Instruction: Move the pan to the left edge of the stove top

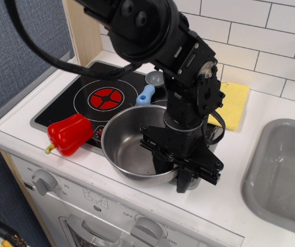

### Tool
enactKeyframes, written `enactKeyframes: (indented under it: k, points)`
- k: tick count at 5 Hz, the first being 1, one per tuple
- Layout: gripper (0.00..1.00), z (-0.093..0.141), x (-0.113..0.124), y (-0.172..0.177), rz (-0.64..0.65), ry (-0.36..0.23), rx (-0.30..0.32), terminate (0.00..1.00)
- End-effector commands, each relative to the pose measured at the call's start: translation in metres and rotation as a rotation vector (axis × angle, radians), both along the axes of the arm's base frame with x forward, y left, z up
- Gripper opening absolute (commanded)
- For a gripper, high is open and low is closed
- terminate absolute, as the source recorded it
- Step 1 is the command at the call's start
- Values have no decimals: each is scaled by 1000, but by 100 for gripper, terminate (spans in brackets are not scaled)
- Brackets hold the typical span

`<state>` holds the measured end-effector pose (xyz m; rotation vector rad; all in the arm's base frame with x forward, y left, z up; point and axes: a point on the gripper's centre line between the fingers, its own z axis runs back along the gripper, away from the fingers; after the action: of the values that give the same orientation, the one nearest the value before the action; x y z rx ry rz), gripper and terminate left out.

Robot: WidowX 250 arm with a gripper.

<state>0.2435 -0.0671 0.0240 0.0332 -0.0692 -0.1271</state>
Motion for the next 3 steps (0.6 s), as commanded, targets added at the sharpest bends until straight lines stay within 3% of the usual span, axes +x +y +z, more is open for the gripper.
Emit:
enactKeyframes:
  k: [1,2,3]
  points:
    - [0,7,0,-7,-41,-9,4,0]
    - [0,25,3,-12,-116,7,16,0]
    - [0,76,17,-5,-121,-59,19,0]
